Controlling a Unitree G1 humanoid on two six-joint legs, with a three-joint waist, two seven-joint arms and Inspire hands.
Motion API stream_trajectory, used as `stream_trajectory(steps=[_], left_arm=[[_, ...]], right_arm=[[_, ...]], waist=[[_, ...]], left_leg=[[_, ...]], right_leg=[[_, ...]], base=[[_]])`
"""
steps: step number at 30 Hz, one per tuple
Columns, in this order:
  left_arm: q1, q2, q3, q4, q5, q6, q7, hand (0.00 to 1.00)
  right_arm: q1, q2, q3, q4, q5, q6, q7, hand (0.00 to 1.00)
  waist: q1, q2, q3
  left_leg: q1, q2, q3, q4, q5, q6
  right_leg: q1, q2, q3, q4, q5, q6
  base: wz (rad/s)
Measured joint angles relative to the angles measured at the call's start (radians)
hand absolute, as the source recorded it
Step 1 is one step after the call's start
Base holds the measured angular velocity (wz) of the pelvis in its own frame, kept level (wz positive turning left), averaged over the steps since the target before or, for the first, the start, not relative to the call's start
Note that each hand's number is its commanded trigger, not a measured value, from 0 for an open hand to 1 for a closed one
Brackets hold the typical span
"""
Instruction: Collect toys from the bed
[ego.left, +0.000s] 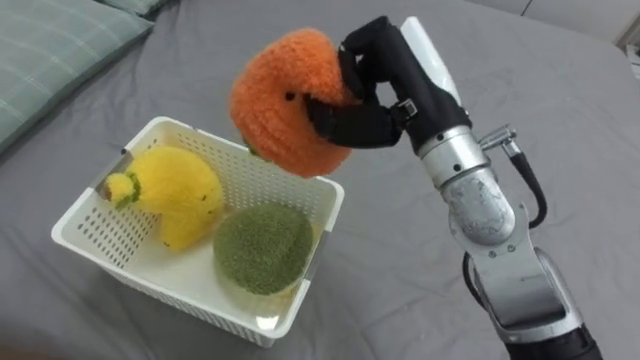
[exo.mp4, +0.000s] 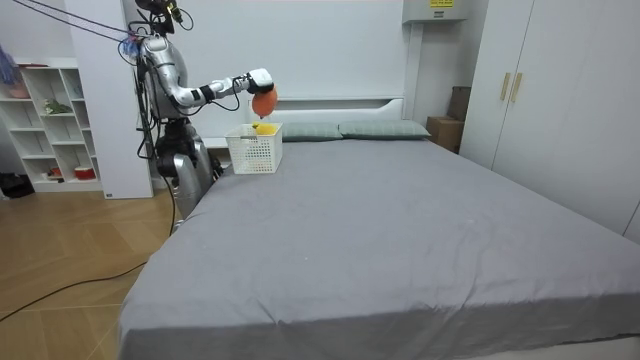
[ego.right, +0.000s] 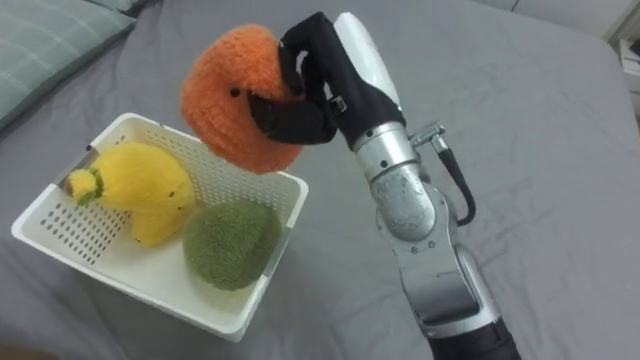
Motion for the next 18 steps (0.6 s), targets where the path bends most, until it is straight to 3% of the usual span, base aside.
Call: stream_trajectory(steps=[4, 5, 6, 7, 8, 9, 18], left_arm=[[-0.004, -0.001, -0.002, -0.004, -0.001, 0.001, -0.001, 0.00], [-0.008, -0.001, -0.007, -0.004, -0.001, 0.002, -0.001, 0.00], [-0.013, 0.001, -0.016, -0.004, -0.001, 0.002, -0.001, 0.00], [-0.015, 0.002, -0.021, -0.004, -0.001, 0.002, -0.001, 0.00], [-0.019, 0.002, -0.025, -0.004, -0.001, 0.002, -0.001, 0.00], [-0.022, 0.001, -0.029, -0.004, -0.001, 0.002, -0.001, 0.00], [-0.032, 0.005, -0.050, -0.007, -0.001, 0.001, 0.001, 0.00]], right_arm=[[-0.006, 0.001, 0.052, 0.010, -0.002, 0.021, 0.021, 1.00], [-0.006, 0.001, 0.071, 0.023, -0.001, 0.022, 0.029, 0.97], [-0.006, 0.005, 0.083, 0.039, -0.001, 0.022, 0.039, 0.84], [-0.007, 0.007, 0.088, 0.048, -0.002, 0.022, 0.044, 0.84], [-0.008, 0.011, 0.100, 0.065, -0.002, 0.023, 0.047, 0.22], [-0.011, 0.019, 0.109, 0.082, -0.006, 0.023, 0.052, 0.00], [-0.026, 0.023, 0.162, 0.195, 0.001, 0.022, 0.054, 0.00]], waist=[[0.023, -0.005, 0.0009], [0.031, -0.006, 0.0012], [0.033, -0.008, 0.0005], [0.034, -0.009, 0.0001], [0.040, -0.012, 0.0006], [0.050, -0.013, 0.0015], [0.055, -0.018, 0.0034]], left_leg=[[0.001, 0.000, -0.001, -0.001, 0.000, 0.000], [0.000, 0.000, -0.007, 0.000, 0.000, 0.000], [-0.007, -0.002, -0.017, 0.003, 0.000, 0.000], [-0.010, -0.002, -0.022, 0.005, 0.000, 0.000], [-0.012, -0.003, -0.025, 0.005, 0.001, 0.000], [-0.015, -0.003, -0.026, 0.005, 0.001, 0.000], [-0.025, -0.004, -0.043, 0.005, 0.001, 0.000]], right_leg=[[0.000, 0.000, -0.001, 0.000, 0.000, 0.000], [0.000, -0.001, -0.006, 0.000, 0.000, 0.000], [0.000, -0.003, -0.018, 0.000, 0.000, 0.000], [-0.001, -0.004, -0.023, 0.000, 0.000, 0.000], [-0.004, -0.004, -0.023, 0.000, 0.000, 0.000], [-0.006, -0.004, -0.025, 0.000, 0.000, 0.000], [-0.009, -0.004, -0.029, -0.008, -0.001, 0.001]], base=[[0.01], [0.14], [0.20], [0.18], [0.08], [0.04], [0.06]])
